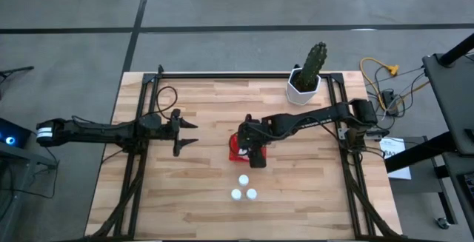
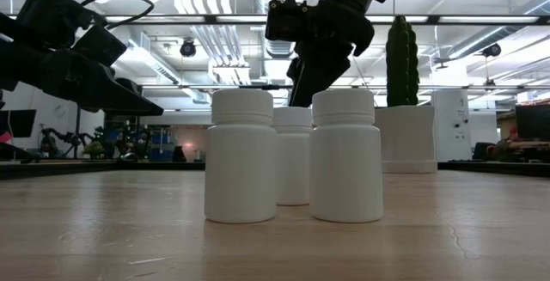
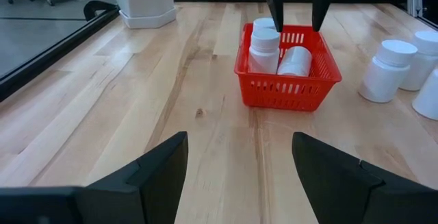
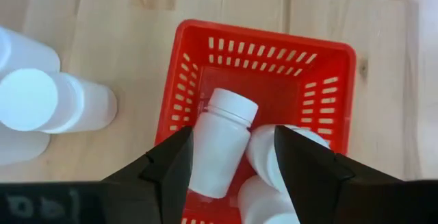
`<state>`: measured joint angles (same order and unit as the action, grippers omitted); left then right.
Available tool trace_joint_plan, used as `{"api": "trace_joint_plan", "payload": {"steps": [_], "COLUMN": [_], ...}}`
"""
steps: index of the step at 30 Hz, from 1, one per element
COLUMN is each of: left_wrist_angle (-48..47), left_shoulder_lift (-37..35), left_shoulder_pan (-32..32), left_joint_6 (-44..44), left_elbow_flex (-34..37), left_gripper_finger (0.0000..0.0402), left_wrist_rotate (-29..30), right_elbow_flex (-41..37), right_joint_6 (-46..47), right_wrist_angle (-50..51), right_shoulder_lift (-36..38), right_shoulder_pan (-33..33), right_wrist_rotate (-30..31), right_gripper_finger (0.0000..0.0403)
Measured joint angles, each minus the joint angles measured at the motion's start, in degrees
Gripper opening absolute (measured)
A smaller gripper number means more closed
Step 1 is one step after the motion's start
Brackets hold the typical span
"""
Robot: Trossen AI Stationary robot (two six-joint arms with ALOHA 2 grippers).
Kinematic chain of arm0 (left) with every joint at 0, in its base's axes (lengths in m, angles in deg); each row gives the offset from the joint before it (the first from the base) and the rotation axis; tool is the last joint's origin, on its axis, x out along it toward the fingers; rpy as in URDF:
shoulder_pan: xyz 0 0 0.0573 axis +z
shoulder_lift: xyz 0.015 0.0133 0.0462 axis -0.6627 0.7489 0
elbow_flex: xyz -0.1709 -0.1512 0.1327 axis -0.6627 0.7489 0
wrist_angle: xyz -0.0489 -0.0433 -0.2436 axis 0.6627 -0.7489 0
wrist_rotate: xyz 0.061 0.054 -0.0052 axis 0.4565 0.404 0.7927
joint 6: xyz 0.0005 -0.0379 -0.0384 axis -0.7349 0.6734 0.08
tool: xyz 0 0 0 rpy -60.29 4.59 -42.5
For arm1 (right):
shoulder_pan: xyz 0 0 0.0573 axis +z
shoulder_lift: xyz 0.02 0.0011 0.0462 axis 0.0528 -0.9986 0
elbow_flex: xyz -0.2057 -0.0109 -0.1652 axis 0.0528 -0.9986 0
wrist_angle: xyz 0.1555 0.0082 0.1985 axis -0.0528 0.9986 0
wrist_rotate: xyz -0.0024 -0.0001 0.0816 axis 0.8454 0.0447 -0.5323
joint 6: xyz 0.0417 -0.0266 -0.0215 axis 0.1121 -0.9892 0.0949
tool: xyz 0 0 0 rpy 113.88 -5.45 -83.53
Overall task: Pick and place pill bottles into a basket
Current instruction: Adjust the white pill bottle in the red basket
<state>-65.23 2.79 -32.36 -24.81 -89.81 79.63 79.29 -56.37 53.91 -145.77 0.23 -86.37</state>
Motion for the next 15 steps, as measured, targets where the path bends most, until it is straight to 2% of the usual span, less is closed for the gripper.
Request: {"api": "trace_joint_plan", "payload": {"steps": [15], "left_wrist_angle": [0.0], "left_shoulder_lift": [-0.06], "left_shoulder_pan": [-0.02], "left_joint_6": [0.0], "left_elbow_flex": [0.0], "left_gripper_finger": [0.0244], "left_wrist_rotate": [0.02], "right_elbow_flex": [-3.78], "right_joint_6": [0.16], "right_wrist_angle": [-5.61], "right_shoulder_lift": [0.04], "right_shoulder_pan": [-0.15], "right_wrist_rotate": [-2.36], "right_gripper_finger": [0.0194]}}
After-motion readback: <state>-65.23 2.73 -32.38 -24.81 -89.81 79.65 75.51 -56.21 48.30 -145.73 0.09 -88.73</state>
